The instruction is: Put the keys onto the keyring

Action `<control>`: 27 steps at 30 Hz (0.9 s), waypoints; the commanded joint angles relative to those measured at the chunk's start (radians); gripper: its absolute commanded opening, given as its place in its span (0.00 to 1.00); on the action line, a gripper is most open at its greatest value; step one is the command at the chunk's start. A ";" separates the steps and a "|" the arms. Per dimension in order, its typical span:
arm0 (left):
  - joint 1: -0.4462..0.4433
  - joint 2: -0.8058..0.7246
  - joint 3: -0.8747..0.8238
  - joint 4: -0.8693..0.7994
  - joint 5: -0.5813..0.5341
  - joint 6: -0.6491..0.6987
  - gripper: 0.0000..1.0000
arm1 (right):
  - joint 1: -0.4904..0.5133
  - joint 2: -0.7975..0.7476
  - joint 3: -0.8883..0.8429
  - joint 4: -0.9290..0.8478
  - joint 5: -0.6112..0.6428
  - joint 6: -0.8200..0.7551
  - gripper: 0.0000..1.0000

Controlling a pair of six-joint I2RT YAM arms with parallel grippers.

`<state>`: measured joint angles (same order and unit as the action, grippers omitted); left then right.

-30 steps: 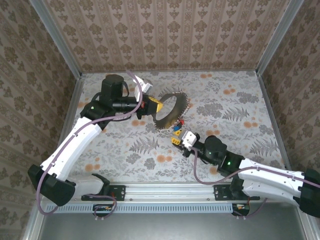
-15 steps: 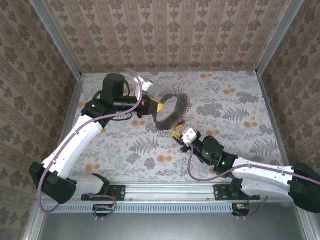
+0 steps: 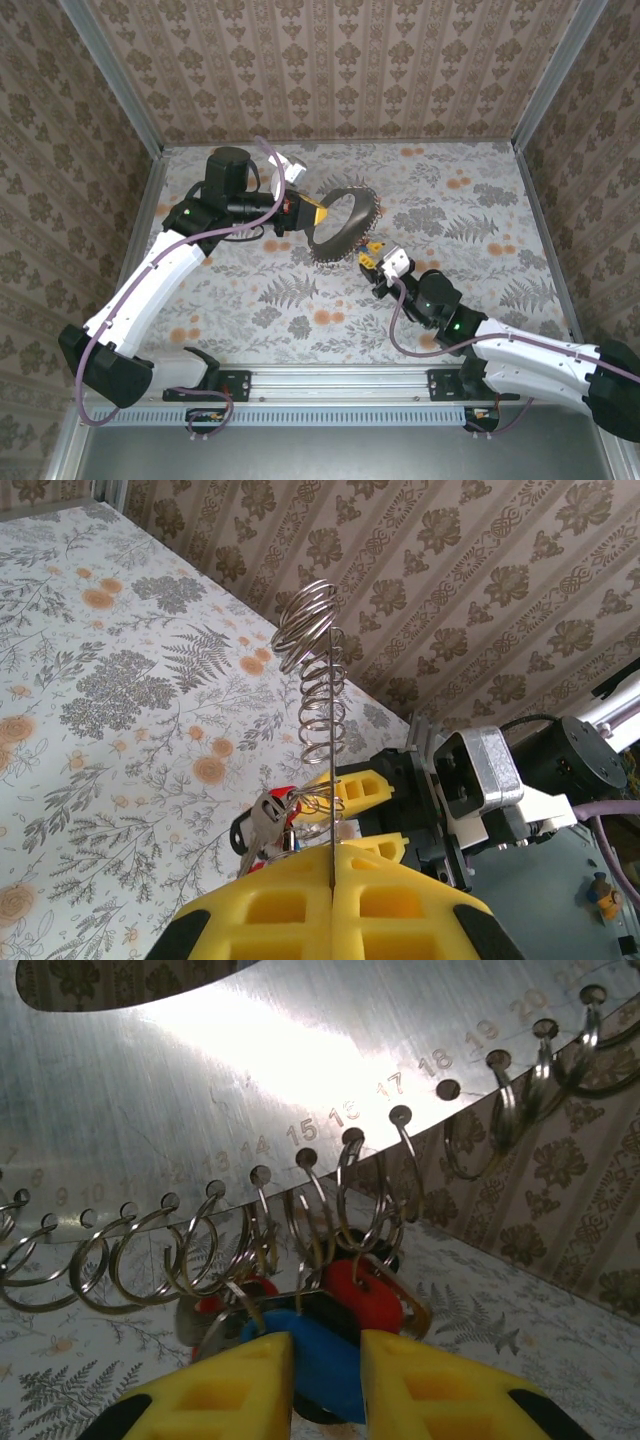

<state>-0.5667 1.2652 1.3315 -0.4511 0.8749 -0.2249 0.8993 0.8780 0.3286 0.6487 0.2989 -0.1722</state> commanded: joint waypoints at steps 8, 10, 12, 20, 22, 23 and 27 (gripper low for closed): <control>0.008 -0.017 0.035 -0.021 0.052 0.070 0.00 | -0.008 -0.020 -0.008 0.003 -0.064 0.025 0.23; 0.009 -0.013 0.055 -0.088 0.061 0.155 0.00 | -0.008 -0.039 -0.023 -0.006 -0.058 0.021 0.23; 0.009 -0.003 0.091 -0.195 0.039 0.255 0.00 | -0.009 -0.068 -0.044 -0.019 -0.048 0.007 0.25; 0.004 0.081 0.241 -0.510 -0.129 0.470 0.00 | -0.012 -0.162 -0.075 -0.126 -0.119 -0.126 0.29; -0.005 0.103 0.277 -0.567 -0.177 0.507 0.00 | -0.010 -0.166 -0.073 -0.128 -0.149 -0.135 0.29; -0.011 0.113 0.301 -0.593 -0.209 0.520 0.00 | -0.010 -0.165 -0.071 -0.126 -0.166 -0.134 0.29; -0.053 0.157 0.389 -0.691 -0.364 0.576 0.00 | 0.001 -0.126 -0.058 -0.086 -0.200 -0.102 0.27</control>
<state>-0.5892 1.4132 1.6409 -1.0229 0.6399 0.2562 0.8948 0.7345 0.2665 0.5419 0.1524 -0.2703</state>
